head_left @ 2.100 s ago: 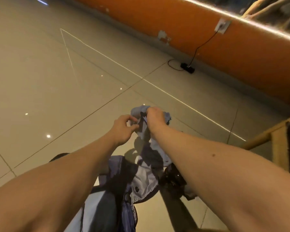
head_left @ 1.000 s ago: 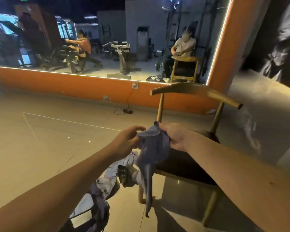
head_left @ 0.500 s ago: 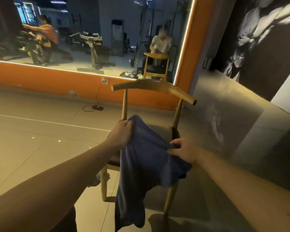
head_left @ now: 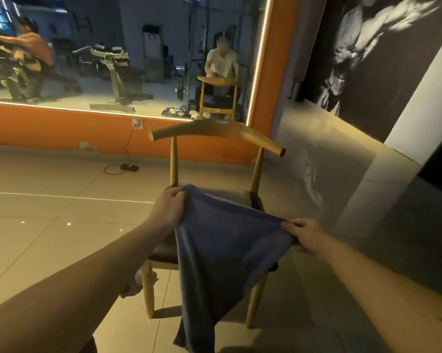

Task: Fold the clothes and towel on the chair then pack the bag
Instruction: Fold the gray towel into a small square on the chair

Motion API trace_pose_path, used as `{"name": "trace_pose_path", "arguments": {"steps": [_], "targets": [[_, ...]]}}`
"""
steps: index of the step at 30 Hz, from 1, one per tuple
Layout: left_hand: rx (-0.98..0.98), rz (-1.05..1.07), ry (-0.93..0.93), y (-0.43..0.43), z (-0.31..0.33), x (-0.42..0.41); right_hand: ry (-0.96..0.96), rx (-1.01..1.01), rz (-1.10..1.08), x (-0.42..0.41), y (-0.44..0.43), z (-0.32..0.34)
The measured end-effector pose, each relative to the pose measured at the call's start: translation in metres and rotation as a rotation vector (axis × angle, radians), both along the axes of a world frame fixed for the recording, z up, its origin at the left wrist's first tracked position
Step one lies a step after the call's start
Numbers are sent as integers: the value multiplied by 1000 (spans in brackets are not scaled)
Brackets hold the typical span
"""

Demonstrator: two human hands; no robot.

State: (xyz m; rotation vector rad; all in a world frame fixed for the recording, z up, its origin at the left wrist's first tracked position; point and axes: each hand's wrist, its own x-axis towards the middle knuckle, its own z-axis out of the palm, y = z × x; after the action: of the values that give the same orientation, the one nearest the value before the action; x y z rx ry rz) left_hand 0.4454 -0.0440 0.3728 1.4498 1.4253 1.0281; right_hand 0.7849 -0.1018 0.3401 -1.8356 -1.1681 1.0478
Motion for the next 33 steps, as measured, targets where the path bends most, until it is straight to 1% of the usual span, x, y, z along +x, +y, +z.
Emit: {"name": "trace_pose_path", "arguments": {"steps": [5, 9, 11, 12, 13, 17, 19, 21, 23, 25, 26, 27, 29, 31, 33], "targets": [[-9, 31, 67, 35, 0, -28, -75, -49, 35, -9, 33, 28], [-85, 3, 116, 74, -2, -39, -21, 25, -37, -17, 81, 41], [-108, 9, 103, 99, -6, -42, 7, 53, -77, -24, 107, 41], [-115, 23, 97, 112, -10, -43, -14, 65, -92, -27, 122, 38], [-119, 34, 107, 126, -14, -45, -56, 76, -105, -30, 137, 32], [-208, 56, 202, 183, -37, -47, -373, 117, -180, -43, 191, 5], [-288, 77, 189, 209, -52, -40, -444, 91, -250, -46, 216, -9], [-363, 110, 120, 232, -70, -30, -418, 55, -330, -48, 243, -28], [-398, 155, 57, 256, -91, -21, -337, 44, -408, -50, 271, -52], [-409, 194, 22, 282, -113, -16, -238, 46, -482, -44, 304, -86], [-417, 197, 18, 292, -122, -13, -222, 49, -486, -31, 326, -112], [-426, 202, 17, 303, -131, -10, -227, 55, -476, -22, 343, -133], [-451, 221, 20, 325, -149, -3, -251, 72, -467, -19, 359, -154], [-467, 260, 28, 343, -165, 5, -268, 94, -462, -38, 353, -145], [-472, 288, 46, 361, -181, 10, -285, 107, -456, -42, 358, -151]]}}
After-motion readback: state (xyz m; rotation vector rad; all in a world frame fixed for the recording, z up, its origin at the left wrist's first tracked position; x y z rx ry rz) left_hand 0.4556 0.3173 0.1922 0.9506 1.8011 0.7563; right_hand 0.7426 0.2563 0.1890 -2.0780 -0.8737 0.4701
